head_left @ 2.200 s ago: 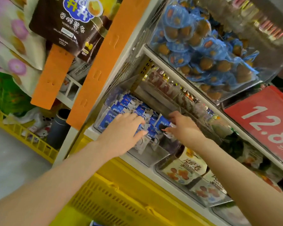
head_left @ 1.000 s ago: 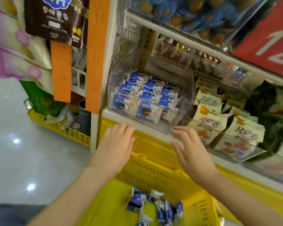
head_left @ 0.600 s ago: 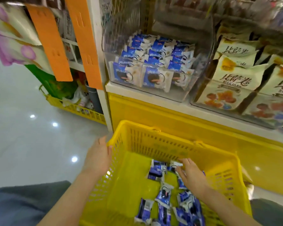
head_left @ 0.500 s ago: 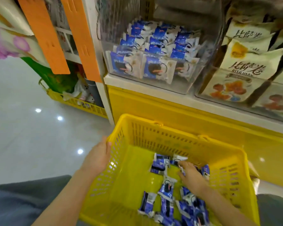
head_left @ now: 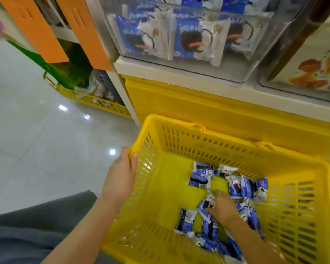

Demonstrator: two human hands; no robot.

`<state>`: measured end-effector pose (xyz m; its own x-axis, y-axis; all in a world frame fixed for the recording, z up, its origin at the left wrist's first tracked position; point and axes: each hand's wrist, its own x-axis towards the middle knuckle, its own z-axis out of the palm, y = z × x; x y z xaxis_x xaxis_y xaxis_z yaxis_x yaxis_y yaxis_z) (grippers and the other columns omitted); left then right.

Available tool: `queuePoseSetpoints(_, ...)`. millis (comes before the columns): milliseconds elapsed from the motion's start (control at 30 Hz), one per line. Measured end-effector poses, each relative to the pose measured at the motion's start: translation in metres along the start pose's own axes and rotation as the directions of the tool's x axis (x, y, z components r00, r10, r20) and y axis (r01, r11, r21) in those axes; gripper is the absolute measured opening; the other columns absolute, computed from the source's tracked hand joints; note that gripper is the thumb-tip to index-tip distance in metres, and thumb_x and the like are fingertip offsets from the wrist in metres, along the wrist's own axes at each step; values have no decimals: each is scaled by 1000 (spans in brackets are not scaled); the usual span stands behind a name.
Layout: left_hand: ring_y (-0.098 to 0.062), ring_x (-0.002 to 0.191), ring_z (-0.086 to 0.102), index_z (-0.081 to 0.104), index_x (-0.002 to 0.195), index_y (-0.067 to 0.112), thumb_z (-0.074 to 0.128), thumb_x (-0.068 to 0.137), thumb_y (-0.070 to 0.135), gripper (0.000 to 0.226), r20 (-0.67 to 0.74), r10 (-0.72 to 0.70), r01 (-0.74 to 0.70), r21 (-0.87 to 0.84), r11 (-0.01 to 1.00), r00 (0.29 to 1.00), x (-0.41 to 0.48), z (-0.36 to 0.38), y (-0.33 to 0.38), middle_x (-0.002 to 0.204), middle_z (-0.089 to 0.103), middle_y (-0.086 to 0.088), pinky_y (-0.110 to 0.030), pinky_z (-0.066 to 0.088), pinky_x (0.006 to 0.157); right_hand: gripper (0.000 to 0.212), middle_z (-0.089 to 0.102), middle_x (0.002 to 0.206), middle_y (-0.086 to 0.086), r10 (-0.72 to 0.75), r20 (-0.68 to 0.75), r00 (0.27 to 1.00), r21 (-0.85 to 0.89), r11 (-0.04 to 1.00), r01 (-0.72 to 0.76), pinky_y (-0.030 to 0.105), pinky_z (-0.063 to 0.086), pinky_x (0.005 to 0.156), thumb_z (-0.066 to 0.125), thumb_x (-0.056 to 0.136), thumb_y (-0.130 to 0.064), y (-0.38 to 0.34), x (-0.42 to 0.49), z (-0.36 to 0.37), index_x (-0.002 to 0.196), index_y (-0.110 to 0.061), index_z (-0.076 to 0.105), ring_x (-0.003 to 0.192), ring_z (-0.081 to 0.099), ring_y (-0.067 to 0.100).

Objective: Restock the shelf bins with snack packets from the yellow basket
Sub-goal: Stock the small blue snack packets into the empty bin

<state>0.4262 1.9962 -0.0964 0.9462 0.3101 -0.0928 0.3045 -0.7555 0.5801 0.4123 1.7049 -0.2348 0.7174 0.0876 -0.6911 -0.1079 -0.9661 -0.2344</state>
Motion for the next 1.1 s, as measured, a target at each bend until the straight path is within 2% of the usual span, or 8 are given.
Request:
queuePoseSetpoints(200, -39, 82, 58, 44, 105, 11, 33, 98, 33, 25, -4, -1, 1, 78, 997, 1000, -1, 1, 2, 90, 61, -17, -38, 37, 62, 63, 48, 136, 11, -83, 35, 996, 4, 997, 83, 33, 46, 95, 65, 87, -36, -9, -8, -21, 138, -14, 37, 121, 48, 25)
queuePoseSetpoints(367, -33, 112, 46, 41, 133, 7, 43, 96, 20, 39, -12, 166, -156, 276, 948, 986, -7, -3, 21, 126, 47, -16, -40, 35, 91, 59, 52, 129, 8, -150, -108, 983, 10, 988, 152, 26, 45, 84, 64, 86, -38, -17, -36, -68, 136, -19, 40, 105, 58, 18)
queuePoseSetpoints(533, -17, 125, 39, 37, 137, 17, 38, 98, 27, 40, 197, 358, -358, -38, 933, 913, -27, 11, 60, 137, 37, -4, -26, 32, 104, 48, 61, 114, 2, -213, -156, 965, 248, 937, 247, 26, 41, 66, 73, 78, -38, -43, -73, -113, 116, -16, 52, 99, 58, 18)
queuePoseSetpoints(633, -11, 127, 38, 33, 139, 19, 47, 95, 34, 49, 399, 325, -200, -324, 925, 857, -41, 19, 77, 140, 36, -2, -20, 29, 103, 25, 69, 97, 2, -299, -161, 940, 504, 795, 339, 13, 43, 59, 70, 82, -29, -67, -101, -127, 100, -16, 58, 81, 60, 7)
queuePoseSetpoints(733, -14, 114, 51, 37, 134, 20, 63, 87, 30, 55, 564, 325, -15, -484, 875, 759, -48, 21, 82, 128, 49, -5, -28, 44, 96, 13, 73, 86, 5, -365, -150, 919, 605, 701, 377, 12, 46, 58, 60, 90, -19, -78, -120, -135, 101, -12, 59, 71, 63, 8)
queuePoseSetpoints(833, -17, 99, 60, 52, 115, 16, 72, 81, 23, 40, 534, 363, -9, -553, 833, 764, -48, 20, 80, 108, 61, -2, -33, 49, 85, 9, 74, 79, 1, -340, -205, 918, 631, 671, 390, 14, 48, 58, 65, 86, -15, -77, -124, -139, 94, -11, 62, 66, 65, 4)
queuePoseSetpoints(933, -20, 102, 61, 58, 111, 11, 73, 79, 19, 37, 548, 328, 49, -562, 826, 770, -46, 23, 74, 108, 64, -7, -35, 50, 88, 8, 74, 73, -2, -280, -264, 923, 593, 708, 385, 16, 51, 58, 73, 80, -16, -73, -118, -137, 80, -15, 65, 66, 67, 5)
queuePoseSetpoints(1100, -12, 95, 55, 46, 100, 17, 68, 83, 16, 28, 538, 237, 86, -507, 858, 809, -45, 38, 61, 104, 56, -3, -15, 47, 76, 10, 71, 71, -4, -159, -413, 897, 599, 694, 399, 17, 54, 59, 70, 83, -12, -57, -93, -119, 79, -19, 64, 66, 69, 8)
